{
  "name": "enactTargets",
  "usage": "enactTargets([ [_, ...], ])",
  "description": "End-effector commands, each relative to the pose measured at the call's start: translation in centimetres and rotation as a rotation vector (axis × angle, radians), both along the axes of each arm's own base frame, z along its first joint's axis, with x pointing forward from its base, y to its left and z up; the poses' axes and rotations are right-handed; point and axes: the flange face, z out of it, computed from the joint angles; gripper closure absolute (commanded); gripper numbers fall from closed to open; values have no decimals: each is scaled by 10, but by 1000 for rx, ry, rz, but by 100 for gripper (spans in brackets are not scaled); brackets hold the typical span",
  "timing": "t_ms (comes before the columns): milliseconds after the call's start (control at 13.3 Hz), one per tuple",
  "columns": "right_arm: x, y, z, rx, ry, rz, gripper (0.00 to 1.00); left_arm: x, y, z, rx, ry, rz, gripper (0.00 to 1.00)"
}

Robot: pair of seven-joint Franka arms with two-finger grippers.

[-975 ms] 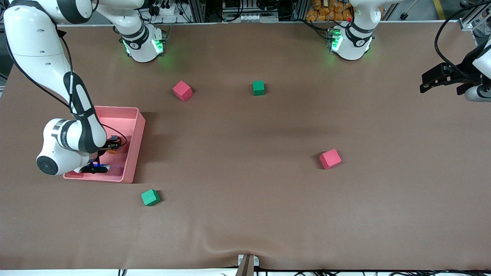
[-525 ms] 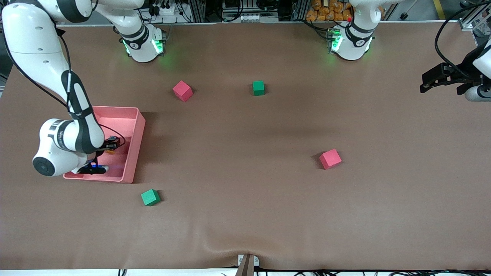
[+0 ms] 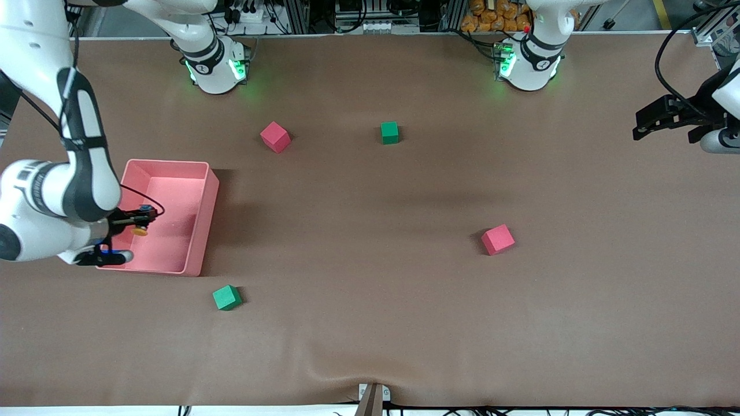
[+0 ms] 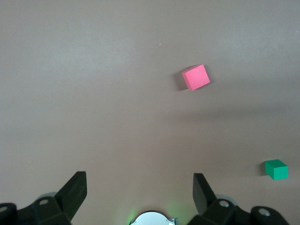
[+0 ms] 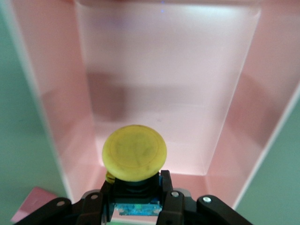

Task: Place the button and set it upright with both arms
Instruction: 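Lift the button out of the tray with the right gripper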

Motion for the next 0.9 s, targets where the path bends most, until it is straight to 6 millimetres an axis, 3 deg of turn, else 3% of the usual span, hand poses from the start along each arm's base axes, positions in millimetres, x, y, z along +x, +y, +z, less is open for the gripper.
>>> enactTargets([
  [0,-1,25,53,12,-54,37,97,1,2,3,12,-13,-12,0],
  [225,3,89,92,10,-126,125,100,1,3,4,12,-17,-10,0],
  [375,3,152,109,-5,-161,120,100,2,3,3,10,-23,-9,0],
  [450,1,174,113,-7,-166,90,100,3,4,3,11,-25,-7,0],
  [675,-15,253,111,74,-142,52,100,5,5,0,10,-21,-7,0],
  [825,-24,296,98,145,-110,63,100,5,5,0,10,-21,-7,0],
])
